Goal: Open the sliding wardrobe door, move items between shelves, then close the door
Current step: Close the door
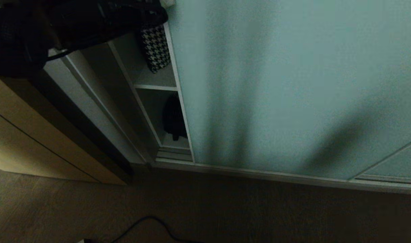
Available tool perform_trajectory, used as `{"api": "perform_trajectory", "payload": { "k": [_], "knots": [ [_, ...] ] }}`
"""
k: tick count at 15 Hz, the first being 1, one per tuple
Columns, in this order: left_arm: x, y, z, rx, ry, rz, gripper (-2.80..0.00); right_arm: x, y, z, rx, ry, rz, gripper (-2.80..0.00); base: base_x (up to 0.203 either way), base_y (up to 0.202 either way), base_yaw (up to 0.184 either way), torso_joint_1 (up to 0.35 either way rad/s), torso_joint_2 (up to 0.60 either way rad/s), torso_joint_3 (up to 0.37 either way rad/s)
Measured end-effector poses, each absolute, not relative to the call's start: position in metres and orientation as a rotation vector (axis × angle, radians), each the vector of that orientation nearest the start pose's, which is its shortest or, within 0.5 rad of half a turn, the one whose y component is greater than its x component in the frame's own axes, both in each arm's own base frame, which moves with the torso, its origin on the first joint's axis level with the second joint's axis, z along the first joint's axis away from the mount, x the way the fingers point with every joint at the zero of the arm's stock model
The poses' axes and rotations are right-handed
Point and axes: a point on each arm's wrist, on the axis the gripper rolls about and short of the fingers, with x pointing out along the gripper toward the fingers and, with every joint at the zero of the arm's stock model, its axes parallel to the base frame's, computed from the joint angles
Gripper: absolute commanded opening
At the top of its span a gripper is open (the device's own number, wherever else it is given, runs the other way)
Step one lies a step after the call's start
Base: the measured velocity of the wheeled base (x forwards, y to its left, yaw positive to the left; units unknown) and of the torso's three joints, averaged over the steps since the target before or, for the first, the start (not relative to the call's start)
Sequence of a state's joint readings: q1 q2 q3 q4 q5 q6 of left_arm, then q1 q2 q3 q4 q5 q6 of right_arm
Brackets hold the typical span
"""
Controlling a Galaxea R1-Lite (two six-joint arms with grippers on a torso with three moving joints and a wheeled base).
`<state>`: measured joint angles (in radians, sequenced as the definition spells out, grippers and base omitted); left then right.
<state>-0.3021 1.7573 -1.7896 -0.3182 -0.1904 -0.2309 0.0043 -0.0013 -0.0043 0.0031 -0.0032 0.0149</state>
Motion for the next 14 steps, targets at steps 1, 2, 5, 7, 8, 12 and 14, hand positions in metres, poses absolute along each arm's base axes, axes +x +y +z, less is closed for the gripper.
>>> {"api": "perform_trajectory", "payload": {
  "k": [1,2,5,7,8,12,14],
  "knots": [
    [0.301,-0.092,0.415,-0.241,-0.304,-0.509,-2.8,-0.023,0.0,0.076,0.015,-0.003,0.001,-2.8,0.0,0.0,0.0,0.0,0.0,0.0],
    [0.294,-0.086,0.418,-0.24,-0.319,-0.493,-2.8,-0.023,0.0,0.076,0.015,-0.003,0.001,-2.8,0.0,0.0,0.0,0.0,0.0,0.0],
    [0.268,-0.072,0.428,-0.24,-0.352,-0.472,-2.8,-0.023,0.0,0.076,0.014,-0.002,0.001,-2.8,0.0,0.0,0.0,0.0,0.0,0.0],
    [0.244,-0.067,0.432,-0.234,-0.362,-0.497,-2.8,-0.023,0.0,0.076,0.015,-0.002,0.001,-2.8,0.0,0.0,0.0,0.0,0.0,0.0],
    [0.232,-0.065,0.435,-0.228,-0.37,-0.523,-2.8,-0.023,0.0,0.076,0.015,-0.002,0.001,-2.8,0.0,0.0,0.0,0.0,0.0,0.0],
    [0.2,-0.061,0.437,-0.204,-0.3,-0.634,-2.8,-0.023,0.0,0.076,0.015,-0.002,0.001,-2.8,0.0,0.0,0.0,0.0,0.0,0.0],
    [0.196,-0.059,0.434,-0.167,-0.271,-0.592,-2.8,-0.023,0.0,0.076,0.015,-0.002,0.001,-2.8,0.0,0.0,0.0,0.0,0.0,0.0]
  ]
}}
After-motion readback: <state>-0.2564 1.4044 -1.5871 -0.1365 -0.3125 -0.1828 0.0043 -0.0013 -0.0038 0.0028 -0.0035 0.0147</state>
